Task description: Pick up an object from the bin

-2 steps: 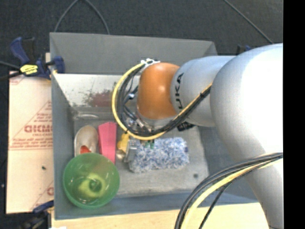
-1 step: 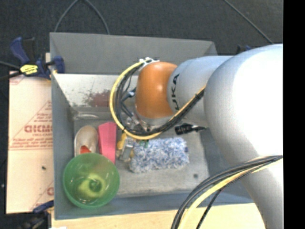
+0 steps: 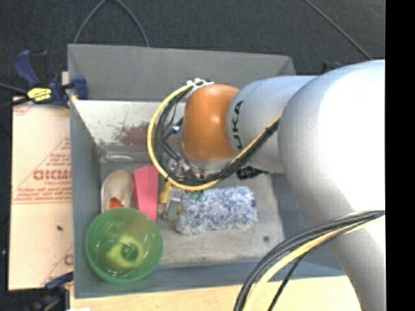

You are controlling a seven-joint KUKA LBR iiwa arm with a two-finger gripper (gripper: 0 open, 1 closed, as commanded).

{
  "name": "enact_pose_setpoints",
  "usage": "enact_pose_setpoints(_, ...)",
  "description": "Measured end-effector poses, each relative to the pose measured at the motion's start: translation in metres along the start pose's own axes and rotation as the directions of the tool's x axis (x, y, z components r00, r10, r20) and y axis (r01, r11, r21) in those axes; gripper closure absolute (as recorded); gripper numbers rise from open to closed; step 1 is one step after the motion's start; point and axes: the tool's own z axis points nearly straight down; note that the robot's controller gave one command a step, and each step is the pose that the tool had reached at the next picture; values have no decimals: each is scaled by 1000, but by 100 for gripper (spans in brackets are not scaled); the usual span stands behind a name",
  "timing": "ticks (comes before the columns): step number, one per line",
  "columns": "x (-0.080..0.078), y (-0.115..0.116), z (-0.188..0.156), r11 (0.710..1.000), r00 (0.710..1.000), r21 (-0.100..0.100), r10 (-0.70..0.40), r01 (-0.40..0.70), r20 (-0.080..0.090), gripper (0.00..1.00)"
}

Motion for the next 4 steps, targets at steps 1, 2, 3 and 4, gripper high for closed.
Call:
enact_pose_setpoints(1,-19,-25,0,996,996,-4,84,-84,7,0)
enact_pose_setpoints(2,-6,-5,-9,998,998,-2,-70,70,4,0)
enact_pose_setpoints(3,-23,-43,1,997,997,-1,74,-74,8,0)
enact_pose_setpoints(4,0,-5,-7,1000,1000,-5,4,-4,5,0)
